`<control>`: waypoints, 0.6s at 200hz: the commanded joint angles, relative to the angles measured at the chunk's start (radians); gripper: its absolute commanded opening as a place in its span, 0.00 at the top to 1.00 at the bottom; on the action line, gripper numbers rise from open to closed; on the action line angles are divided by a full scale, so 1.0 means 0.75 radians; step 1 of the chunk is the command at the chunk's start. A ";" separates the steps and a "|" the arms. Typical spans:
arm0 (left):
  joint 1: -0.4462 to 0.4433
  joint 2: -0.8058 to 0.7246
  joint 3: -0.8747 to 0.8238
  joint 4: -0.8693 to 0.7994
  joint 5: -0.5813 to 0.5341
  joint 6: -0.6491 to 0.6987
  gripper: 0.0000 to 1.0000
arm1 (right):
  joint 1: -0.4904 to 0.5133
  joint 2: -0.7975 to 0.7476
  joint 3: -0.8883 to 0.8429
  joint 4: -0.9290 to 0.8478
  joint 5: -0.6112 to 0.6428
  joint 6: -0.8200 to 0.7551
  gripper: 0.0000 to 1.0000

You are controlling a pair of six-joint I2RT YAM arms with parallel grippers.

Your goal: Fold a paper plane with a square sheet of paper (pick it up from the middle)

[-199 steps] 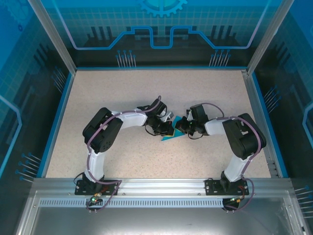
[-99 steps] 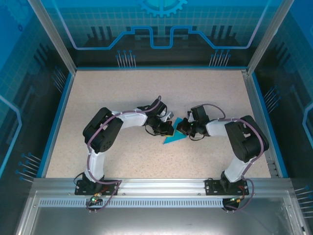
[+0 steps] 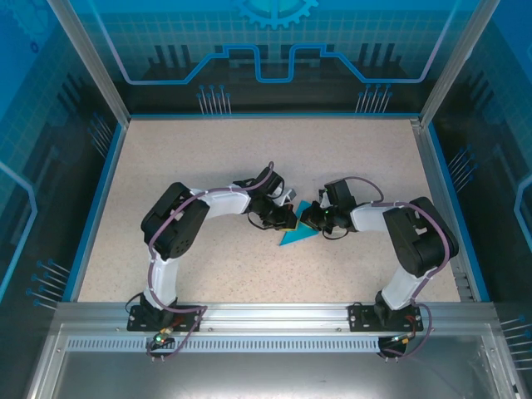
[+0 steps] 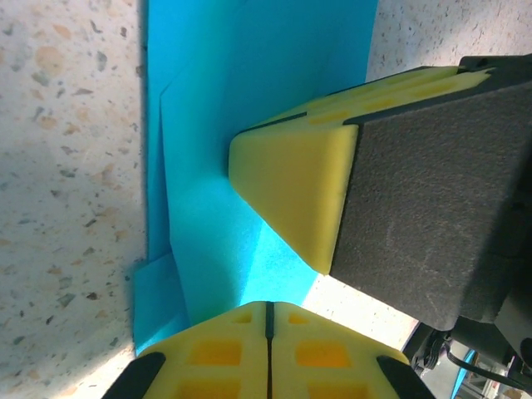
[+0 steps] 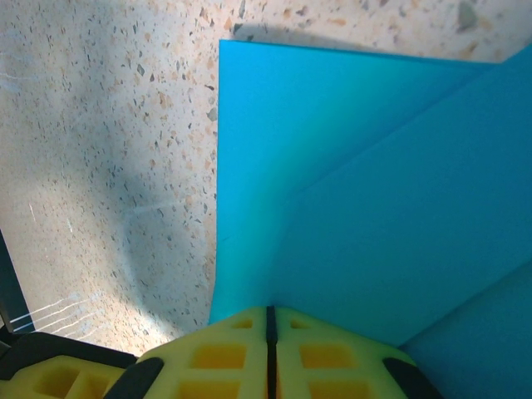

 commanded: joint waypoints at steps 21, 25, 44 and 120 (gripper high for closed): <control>-0.007 0.047 0.009 -0.021 0.036 -0.003 0.93 | 0.013 -0.009 -0.016 -0.120 0.016 -0.017 0.89; -0.007 0.048 0.008 -0.023 0.036 -0.002 0.93 | 0.013 -0.011 -0.016 -0.122 0.016 -0.017 0.89; -0.009 0.049 -0.008 -0.031 0.028 0.003 0.93 | 0.014 -0.021 -0.010 -0.129 0.017 -0.022 0.87; -0.010 0.065 -0.027 -0.079 -0.040 0.019 0.95 | 0.059 -0.090 0.008 -0.120 -0.030 -0.058 0.89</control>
